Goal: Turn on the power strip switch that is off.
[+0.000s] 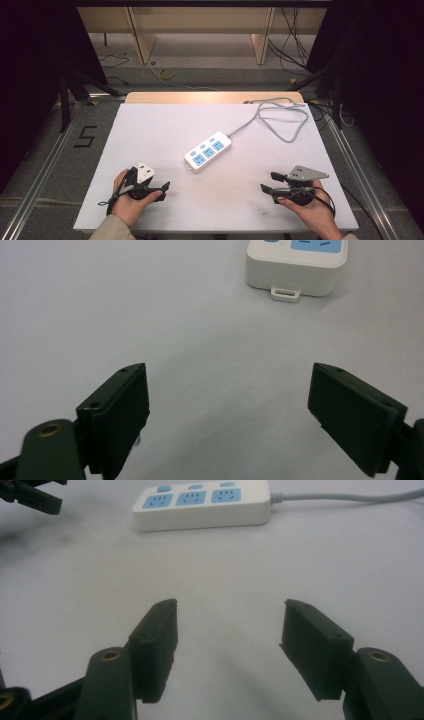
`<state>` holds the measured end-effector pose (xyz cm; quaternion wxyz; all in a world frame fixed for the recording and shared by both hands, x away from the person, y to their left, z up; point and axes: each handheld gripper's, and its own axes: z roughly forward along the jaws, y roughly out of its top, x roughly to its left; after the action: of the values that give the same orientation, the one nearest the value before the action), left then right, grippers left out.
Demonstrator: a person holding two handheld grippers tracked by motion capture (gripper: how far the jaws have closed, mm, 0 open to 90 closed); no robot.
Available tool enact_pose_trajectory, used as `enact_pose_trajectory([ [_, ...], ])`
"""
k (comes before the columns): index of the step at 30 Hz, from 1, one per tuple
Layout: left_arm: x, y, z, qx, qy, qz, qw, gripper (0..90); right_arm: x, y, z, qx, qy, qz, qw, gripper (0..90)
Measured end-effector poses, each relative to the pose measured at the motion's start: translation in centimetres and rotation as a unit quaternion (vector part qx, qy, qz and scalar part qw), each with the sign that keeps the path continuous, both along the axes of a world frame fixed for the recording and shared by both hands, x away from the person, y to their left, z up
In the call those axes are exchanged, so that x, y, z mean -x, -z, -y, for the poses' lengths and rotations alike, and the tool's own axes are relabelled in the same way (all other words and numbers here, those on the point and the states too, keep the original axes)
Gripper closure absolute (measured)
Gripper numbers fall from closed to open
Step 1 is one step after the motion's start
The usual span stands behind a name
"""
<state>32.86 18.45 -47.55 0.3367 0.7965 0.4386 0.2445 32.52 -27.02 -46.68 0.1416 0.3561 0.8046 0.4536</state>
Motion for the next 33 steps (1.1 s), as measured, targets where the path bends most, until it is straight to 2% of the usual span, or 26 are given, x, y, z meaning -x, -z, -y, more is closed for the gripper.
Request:
enact_pose_trajectory([
  [7, 0.0, 0.0, 0.1, 0.001, -0.003, -0.002, 1.0, 17.1, 0.0, -0.1, 0.0, 0.014, 0.002, -0.005, 0.9999, 43.0],
  [9, 0.0, 0.1, 0.1, 0.0, -0.002, -0.003, 1.0, 17.2, 0.0, -0.2, 0.0, 0.02, 0.002, -0.006, 0.9998, 49.2],
  [10, 0.0, 0.1, 0.1, 0.0, -0.002, -0.002, 1.0, 17.2, 0.0, -0.2, 0.0, 0.02, 0.002, -0.006, 0.9998, 49.2],
  [11, 0.0, 0.1, 0.1, 0.0, -0.003, -0.001, 1.0, 17.3, 0.0, -0.3, 0.0, 0.027, 0.0, -0.003, 0.9996, 56.2],
  [12, 0.0, 0.0, 0.1, -0.001, -0.004, -0.002, 1.0, 17.3, 0.0, -0.4, 0.0, 0.029, 0.0, -0.003, 0.9996, 60.4],
  [13, 0.0, 0.0, 0.1, -0.001, -0.004, -0.002, 1.0, 17.3, 0.0, -0.4, 0.0, 0.029, 0.0, -0.003, 0.9996, 60.4],
  [16, 0.0, 0.1, 0.1, -0.002, -0.006, -0.002, 1.0, 17.3, 0.0, -0.6, 0.0, 0.043, 0.0, -0.011, 0.999, 76.0],
  [17, -0.1, 0.1, 0.1, -0.002, -0.006, -0.001, 1.0, 17.3, 0.0, -0.6, 0.0, 0.043, 0.0, -0.011, 0.999, 76.0],
  [18, -0.1, 0.1, 0.1, -0.002, -0.007, -0.001, 1.0, 17.3, 0.0, -0.7, 0.0, 0.048, 0.007, -0.011, 0.9988, 81.3],
  [19, -0.1, 0.1, 0.1, -0.002, -0.007, -0.001, 1.0, 17.3, 0.0, -0.7, 0.0, 0.048, 0.007, -0.011, 0.9988, 81.3],
  [20, -0.1, 0.1, 0.1, -0.002, -0.007, -0.001, 1.0, 17.3, 0.0, -0.9, 0.0, 0.049, 0.007, -0.012, 0.9987, 86.3],
  [22, -0.1, 0.1, 0.1, -0.002, -0.007, -0.001, 1.0, 17.3, 0.0, -1.1, 0.0, 0.053, 0.007, -0.016, 0.9984, 89.8],
  [28, 0.0, 0.0, 0.1, -0.003, -0.008, 0.0, 1.0, 17.4, -0.2, -1.5, -0.3, 0.068, -0.001, -0.035, 0.997, 90.0],
  [33, 0.0, 0.0, 0.1, -0.002, -0.009, 0.0, 1.0, 17.6, -0.5, -1.8, -0.6, 0.077, -0.006, -0.04, 0.9962, 90.0],
])
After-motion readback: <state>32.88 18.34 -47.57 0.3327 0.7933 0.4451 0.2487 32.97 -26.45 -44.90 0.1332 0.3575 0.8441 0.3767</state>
